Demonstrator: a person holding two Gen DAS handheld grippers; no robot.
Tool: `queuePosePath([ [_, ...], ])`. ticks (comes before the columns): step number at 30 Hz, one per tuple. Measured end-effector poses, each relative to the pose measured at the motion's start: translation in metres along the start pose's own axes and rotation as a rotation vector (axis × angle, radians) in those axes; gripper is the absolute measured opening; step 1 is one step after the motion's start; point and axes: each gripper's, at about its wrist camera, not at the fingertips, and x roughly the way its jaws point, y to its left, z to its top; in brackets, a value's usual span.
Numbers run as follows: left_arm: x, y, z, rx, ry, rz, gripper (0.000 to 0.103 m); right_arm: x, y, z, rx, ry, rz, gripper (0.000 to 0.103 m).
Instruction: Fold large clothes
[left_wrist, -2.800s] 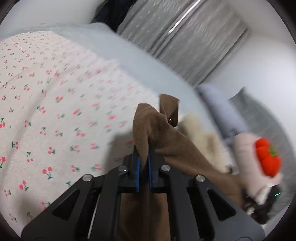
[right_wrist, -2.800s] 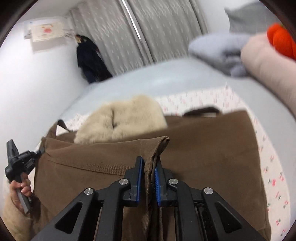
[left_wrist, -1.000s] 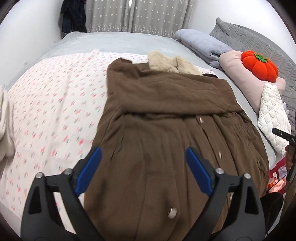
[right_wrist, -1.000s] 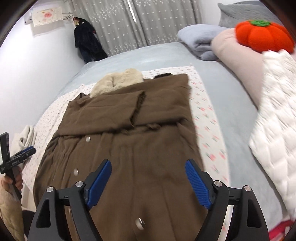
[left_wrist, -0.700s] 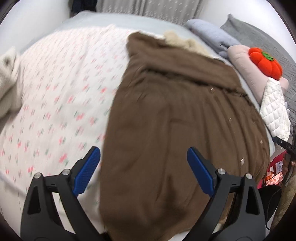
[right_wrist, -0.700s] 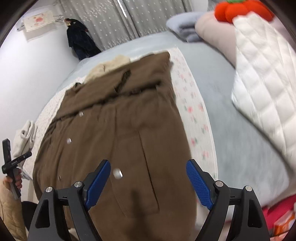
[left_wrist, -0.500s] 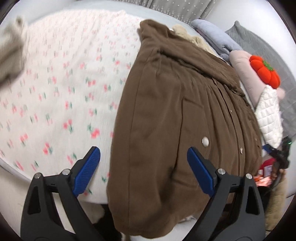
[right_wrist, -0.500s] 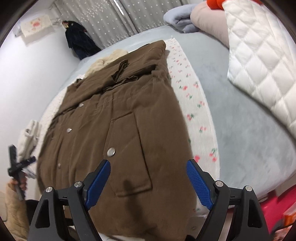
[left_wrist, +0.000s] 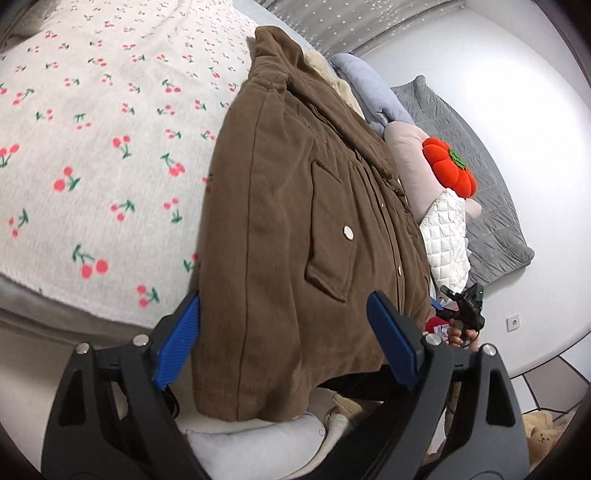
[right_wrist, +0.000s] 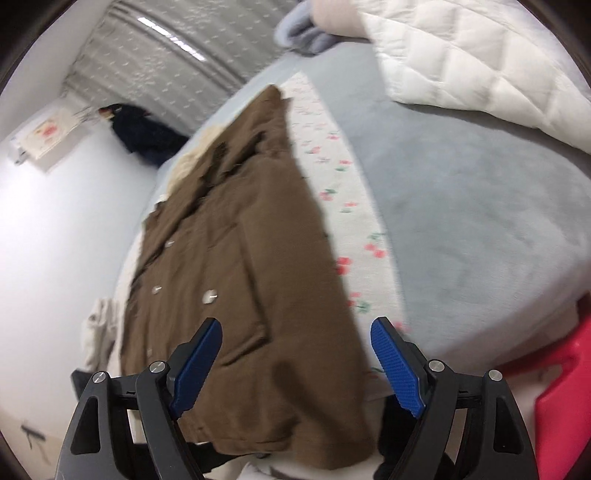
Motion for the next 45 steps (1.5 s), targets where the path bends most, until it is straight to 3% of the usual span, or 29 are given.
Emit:
queuePosePath([
  [5,0.006,-0.003,-0.005,0.022,0.045,0.007,0.088,0.017,0.002,-0.01,-0.022,0.118,0.041,0.085],
  [10,0.011,-0.008,-0.012,0.042,0.084,0.019,0.088,0.047,0.012,-0.031,-0.077,0.283,-0.024,0.083],
  [16,0.024,-0.012,-0.018,0.065,0.149,0.037,0.087,0.055,0.018,-0.036,-0.097,0.32,-0.033,0.074],
  [22,0.048,-0.015,-0.023,0.081,0.243,0.096,0.074,0.051,0.026,-0.038,-0.114,0.308,-0.025,0.061],
  [24,0.057,-0.013,-0.026,0.076,0.277,0.112,0.058,0.054,0.029,-0.037,-0.118,0.308,-0.032,0.059],
  [25,0.062,-0.012,-0.028,0.073,0.296,0.126,0.056,0.054,0.029,-0.037,-0.119,0.308,-0.037,0.055],
  [27,0.064,-0.013,-0.028,0.076,0.306,0.136,0.039,0.053,0.029,-0.037,-0.122,0.301,-0.052,0.044],
  [29,0.059,-0.019,-0.026,0.084,0.291,0.103,0.03,0.049,0.025,-0.035,-0.112,0.292,-0.052,0.029],
  [32,0.053,-0.037,-0.026,0.12,0.268,0.073,0.025,0.039,0.03,-0.039,-0.115,0.257,-0.049,0.02],
  [36,0.04,-0.059,-0.025,0.156,0.219,0.038,0.023,0.02,0.043,-0.042,-0.116,0.181,0.012,0.016],
  [42,0.011,-0.087,-0.004,0.134,0.068,-0.103,0.021,-0.018,0.064,-0.032,-0.096,0.029,0.188,0.014],
  [45,-0.003,-0.103,0.011,0.136,-0.024,-0.164,0.02,-0.031,0.082,-0.022,-0.13,-0.039,0.227,0.013],
])
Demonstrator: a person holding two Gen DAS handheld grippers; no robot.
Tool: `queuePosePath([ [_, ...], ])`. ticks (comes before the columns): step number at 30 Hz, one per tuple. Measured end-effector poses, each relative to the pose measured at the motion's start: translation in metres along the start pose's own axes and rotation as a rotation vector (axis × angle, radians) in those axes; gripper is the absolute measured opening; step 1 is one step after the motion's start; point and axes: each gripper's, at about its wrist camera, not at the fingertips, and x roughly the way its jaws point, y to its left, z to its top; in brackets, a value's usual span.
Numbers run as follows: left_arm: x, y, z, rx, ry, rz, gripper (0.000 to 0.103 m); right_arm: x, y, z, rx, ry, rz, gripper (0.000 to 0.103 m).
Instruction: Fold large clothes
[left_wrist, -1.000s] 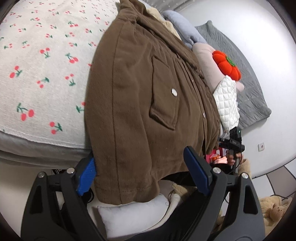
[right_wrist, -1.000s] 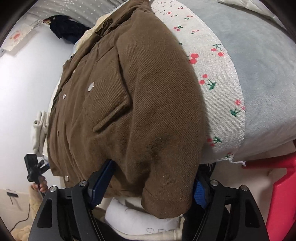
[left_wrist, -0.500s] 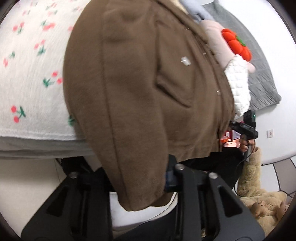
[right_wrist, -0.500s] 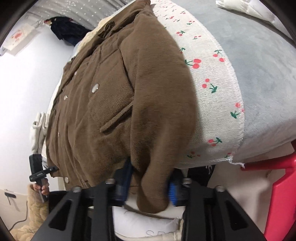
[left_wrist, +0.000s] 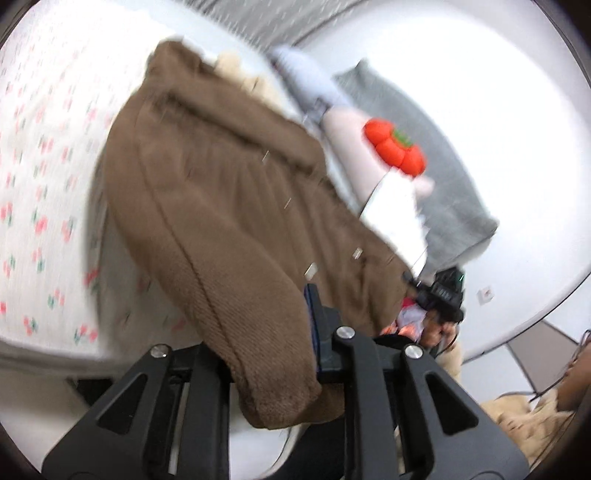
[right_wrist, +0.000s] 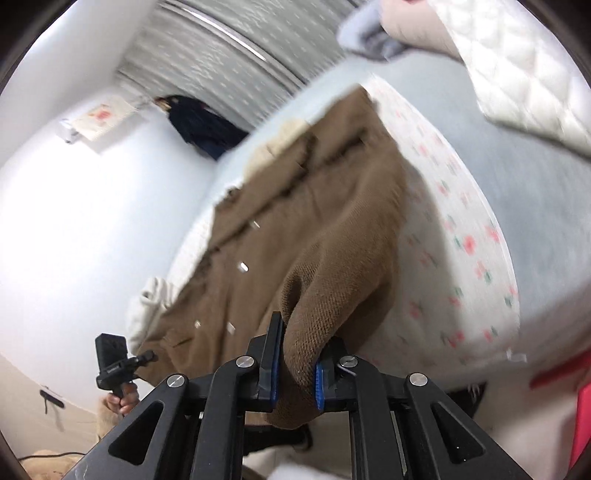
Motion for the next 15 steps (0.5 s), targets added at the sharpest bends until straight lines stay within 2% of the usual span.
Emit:
queuePosePath([
  [7,-0.013,-0.013,0.05,-0.016,-0.136,-0.059,0.019,-0.008,0.027,0.04,-0.026,-0.122,0.065,0.013],
  [15,-0.013,-0.011,0.117,-0.044,-0.247,-0.062,0.019,0.003,0.047,0.111,-0.026,-0.208,0.063,0.013],
])
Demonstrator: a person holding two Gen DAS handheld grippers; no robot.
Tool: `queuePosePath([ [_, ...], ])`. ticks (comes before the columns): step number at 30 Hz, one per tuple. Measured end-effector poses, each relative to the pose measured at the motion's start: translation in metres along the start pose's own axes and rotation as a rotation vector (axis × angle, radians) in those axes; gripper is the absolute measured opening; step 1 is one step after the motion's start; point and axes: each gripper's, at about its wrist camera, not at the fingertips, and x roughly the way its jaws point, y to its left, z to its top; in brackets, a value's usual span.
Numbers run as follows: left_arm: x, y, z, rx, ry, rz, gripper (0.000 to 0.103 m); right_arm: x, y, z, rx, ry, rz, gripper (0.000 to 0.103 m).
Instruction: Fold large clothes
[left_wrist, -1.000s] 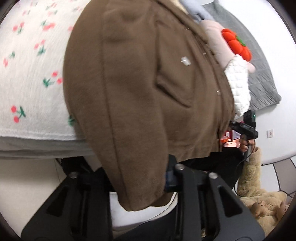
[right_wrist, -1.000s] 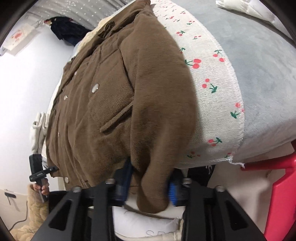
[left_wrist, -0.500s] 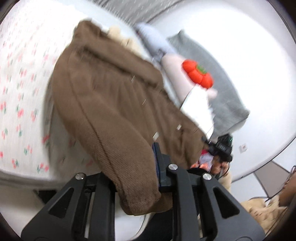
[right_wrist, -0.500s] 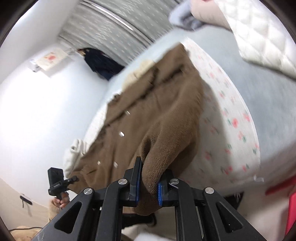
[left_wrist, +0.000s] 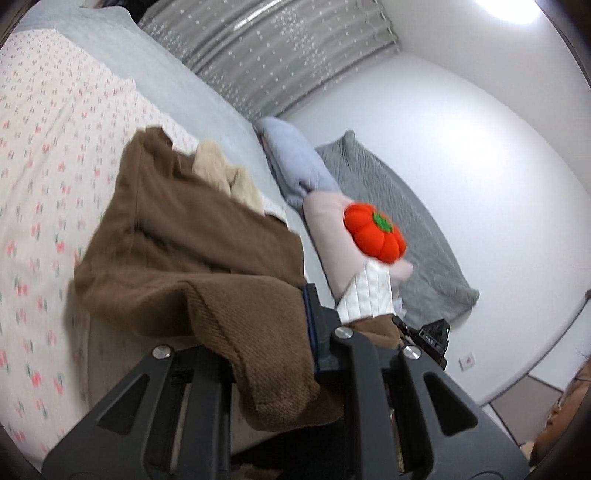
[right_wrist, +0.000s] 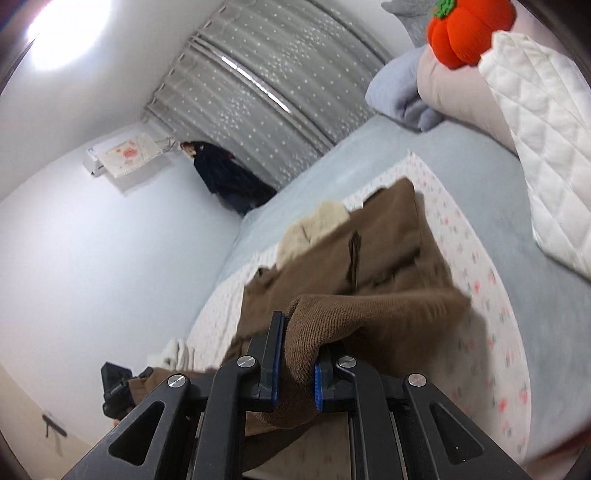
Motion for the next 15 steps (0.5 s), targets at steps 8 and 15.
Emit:
queuePosePath([
  [8,0.052,0.025,0.091,-0.04,-0.067,0.033,0.019,0.065,-0.01,0.088,0.029,-0.058,-0.014,0.012],
  [15,0.136,0.097,0.186,-0.119,-0.12,0.141,0.019,0.163,-0.05,0.165,0.074,-0.081,-0.079,0.012],
])
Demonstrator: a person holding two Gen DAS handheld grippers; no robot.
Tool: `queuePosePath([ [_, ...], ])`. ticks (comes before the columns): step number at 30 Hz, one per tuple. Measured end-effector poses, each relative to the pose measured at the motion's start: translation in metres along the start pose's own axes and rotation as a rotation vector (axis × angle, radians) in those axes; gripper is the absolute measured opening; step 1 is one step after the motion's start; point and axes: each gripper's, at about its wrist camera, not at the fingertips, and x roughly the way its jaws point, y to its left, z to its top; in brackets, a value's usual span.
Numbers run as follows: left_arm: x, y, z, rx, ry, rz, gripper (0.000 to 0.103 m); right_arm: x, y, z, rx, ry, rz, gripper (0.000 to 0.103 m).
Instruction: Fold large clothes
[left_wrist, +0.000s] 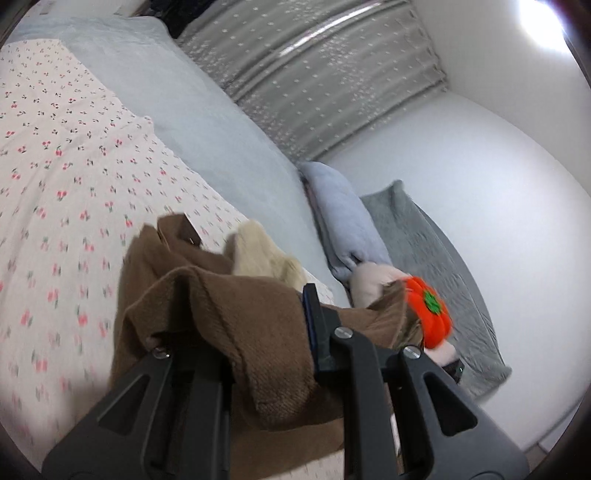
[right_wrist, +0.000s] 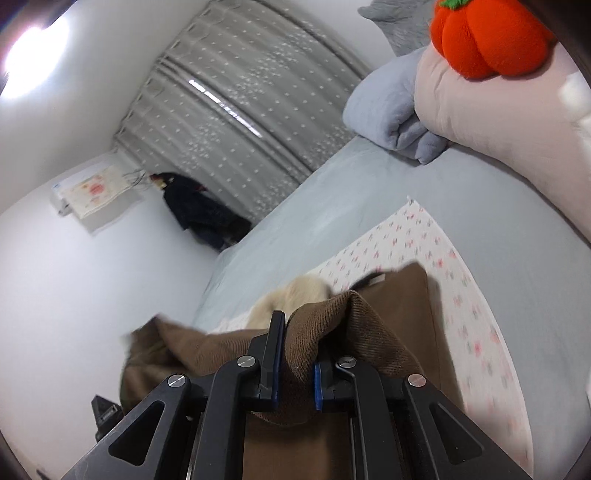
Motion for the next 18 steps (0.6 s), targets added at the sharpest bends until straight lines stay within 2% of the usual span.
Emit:
queuePosePath([
  [3,0.056,0.028,0.028,-0.044,0.025,0.06,0.019,0.056,-0.023,0.029,0.057,0.012,-0.005,0.012],
  [4,0.083,0.039,0.037,-0.048,0.042,0.106,0.019,0.077,-0.029,0.037,0.071,0.02,-0.018,0.012],
  [6,0.123,0.061,0.043,-0.053,0.06,0.178,0.019,0.119,-0.041,0.044,0.071,0.046,-0.078,0.012],
  [9,0.156,0.094,0.043,-0.109,0.063,0.203,0.02,0.175,-0.064,0.039,0.039,0.073,-0.21,0.012],
  [12,0.163,0.121,0.041,-0.163,0.065,0.123,0.021,0.201,-0.1,0.032,0.095,0.083,-0.231,0.012],
  [16,0.143,0.11,0.048,-0.147,0.13,0.069,0.026,0.194,-0.124,0.029,0.193,0.083,-0.111,0.017],
  [17,0.133,0.101,0.05,-0.112,0.14,0.06,0.033,0.188,-0.124,0.032,0.194,0.094,-0.084,0.024],
  [18,0.127,0.095,0.053,-0.079,0.135,0.069,0.048,0.178,-0.12,0.036,0.178,0.094,-0.06,0.029],
])
